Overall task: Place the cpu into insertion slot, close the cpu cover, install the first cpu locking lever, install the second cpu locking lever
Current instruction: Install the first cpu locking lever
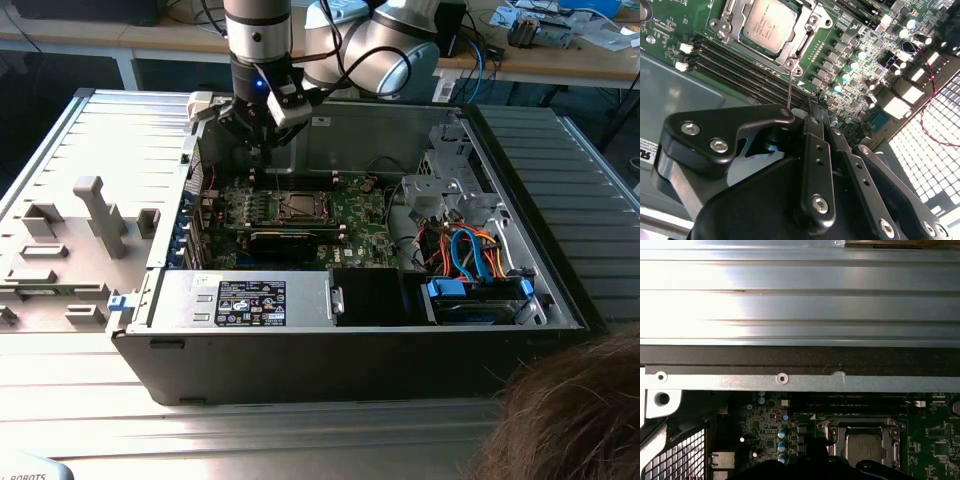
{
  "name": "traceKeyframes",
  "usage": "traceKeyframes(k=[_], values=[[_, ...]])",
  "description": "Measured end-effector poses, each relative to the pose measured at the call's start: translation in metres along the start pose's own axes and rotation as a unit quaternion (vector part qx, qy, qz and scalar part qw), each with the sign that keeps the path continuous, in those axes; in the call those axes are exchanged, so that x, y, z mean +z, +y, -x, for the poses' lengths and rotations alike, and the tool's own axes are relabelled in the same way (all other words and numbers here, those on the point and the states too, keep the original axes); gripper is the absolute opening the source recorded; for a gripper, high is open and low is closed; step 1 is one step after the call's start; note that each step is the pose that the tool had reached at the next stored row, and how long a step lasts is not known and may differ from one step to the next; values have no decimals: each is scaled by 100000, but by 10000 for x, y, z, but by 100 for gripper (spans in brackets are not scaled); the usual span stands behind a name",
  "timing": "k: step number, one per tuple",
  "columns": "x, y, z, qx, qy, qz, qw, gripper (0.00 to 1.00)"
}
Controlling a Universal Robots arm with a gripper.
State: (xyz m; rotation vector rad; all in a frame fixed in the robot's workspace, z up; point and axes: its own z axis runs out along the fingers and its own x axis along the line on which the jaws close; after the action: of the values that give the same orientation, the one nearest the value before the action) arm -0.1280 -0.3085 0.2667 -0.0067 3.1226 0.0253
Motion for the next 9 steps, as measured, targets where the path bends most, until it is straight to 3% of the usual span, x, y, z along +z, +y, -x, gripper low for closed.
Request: traceKeyframes(k=[9], values=[[34, 1, 27, 1, 37, -3, 100000, 11]])
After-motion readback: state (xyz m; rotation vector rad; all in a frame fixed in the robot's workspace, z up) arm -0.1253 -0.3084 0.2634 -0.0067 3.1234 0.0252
